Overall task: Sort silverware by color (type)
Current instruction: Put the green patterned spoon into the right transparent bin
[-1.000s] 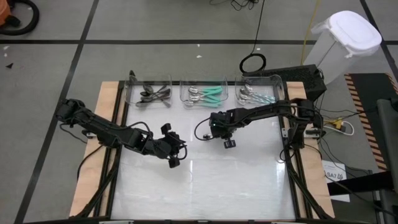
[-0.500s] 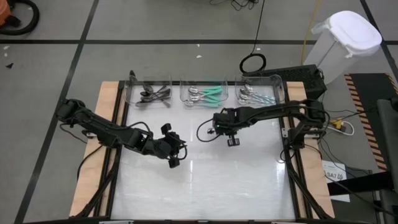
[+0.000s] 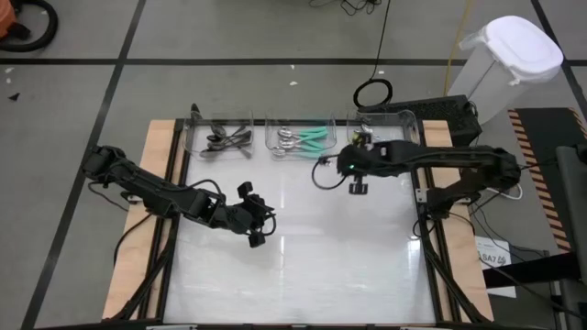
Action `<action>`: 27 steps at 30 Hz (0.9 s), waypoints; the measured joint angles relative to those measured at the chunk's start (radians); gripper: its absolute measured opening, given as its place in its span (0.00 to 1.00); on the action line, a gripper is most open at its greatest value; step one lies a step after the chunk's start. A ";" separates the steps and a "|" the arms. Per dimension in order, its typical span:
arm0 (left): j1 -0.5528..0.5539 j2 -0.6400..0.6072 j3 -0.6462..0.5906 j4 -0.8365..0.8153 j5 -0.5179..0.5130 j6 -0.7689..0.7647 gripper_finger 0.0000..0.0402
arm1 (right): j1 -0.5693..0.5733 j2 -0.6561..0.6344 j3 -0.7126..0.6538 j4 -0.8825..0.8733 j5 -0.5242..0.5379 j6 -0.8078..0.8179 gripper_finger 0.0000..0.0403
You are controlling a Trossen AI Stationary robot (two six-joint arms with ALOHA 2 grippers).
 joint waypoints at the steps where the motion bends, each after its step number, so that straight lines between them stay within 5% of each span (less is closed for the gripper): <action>1: 0.000 0.000 0.000 0.000 0.000 0.000 0.18 | -0.009 -0.022 0.000 -0.003 0.016 0.000 0.04; 14: 0.000 0.000 0.000 0.005 -0.002 -0.005 0.18 | -0.186 -0.152 0.000 -0.070 0.080 -0.032 0.04; 27: 0.000 0.000 0.000 0.004 -0.003 -0.004 0.18 | -0.403 -0.152 -0.007 -0.053 -0.006 -0.106 0.04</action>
